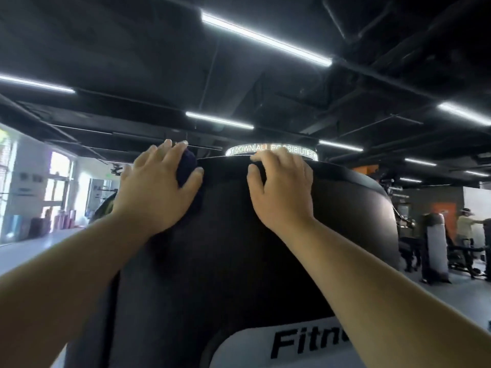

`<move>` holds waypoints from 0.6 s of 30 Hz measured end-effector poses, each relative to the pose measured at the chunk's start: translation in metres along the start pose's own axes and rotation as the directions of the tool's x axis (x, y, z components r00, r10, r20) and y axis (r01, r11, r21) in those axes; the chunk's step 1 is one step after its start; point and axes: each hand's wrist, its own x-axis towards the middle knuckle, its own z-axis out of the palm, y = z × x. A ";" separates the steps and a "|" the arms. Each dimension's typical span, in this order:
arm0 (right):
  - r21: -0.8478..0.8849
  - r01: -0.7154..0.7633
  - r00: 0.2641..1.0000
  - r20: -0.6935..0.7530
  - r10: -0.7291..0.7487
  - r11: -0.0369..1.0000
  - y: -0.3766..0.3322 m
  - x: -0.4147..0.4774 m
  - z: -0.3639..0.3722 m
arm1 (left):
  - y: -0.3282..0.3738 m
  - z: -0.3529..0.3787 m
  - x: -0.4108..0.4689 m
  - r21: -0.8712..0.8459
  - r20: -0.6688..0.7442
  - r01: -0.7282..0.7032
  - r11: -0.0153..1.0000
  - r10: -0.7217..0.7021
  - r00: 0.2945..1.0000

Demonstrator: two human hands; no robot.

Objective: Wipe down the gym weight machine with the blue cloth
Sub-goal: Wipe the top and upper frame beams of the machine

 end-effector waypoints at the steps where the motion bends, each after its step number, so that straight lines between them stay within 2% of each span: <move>1: 0.020 0.025 1.000 0.001 -0.025 0.999 0.006 0.003 0.001 | 0.007 -0.002 0.013 -0.066 -0.021 0.082 0.994 -0.084 0.996; 3: 0.021 0.079 0.997 -0.007 -0.079 0.997 0.015 0.002 0.006 | 0.016 0.004 0.014 -0.108 -0.113 0.136 0.985 -0.148 0.982; 6: 0.016 0.103 0.995 -0.014 -0.102 0.995 0.020 -0.003 0.014 | 0.016 0.020 -0.033 -0.032 -0.219 0.039 0.999 -0.045 0.975; 9: 0.027 0.115 0.993 -0.024 -0.115 0.993 0.020 -0.002 0.017 | 0.009 0.041 -0.083 0.122 -0.170 -0.128 0.984 0.148 0.974; 11: 0.027 0.115 0.992 -0.059 -0.113 0.993 0.021 -0.003 0.020 | 0.007 0.041 -0.080 0.150 -0.122 -0.167 0.974 0.186 0.975; 18: 0.045 0.117 0.990 -0.081 -0.113 0.992 0.024 -0.004 0.021 | 0.044 0.014 0.005 0.060 -0.134 0.072 0.996 -0.063 0.989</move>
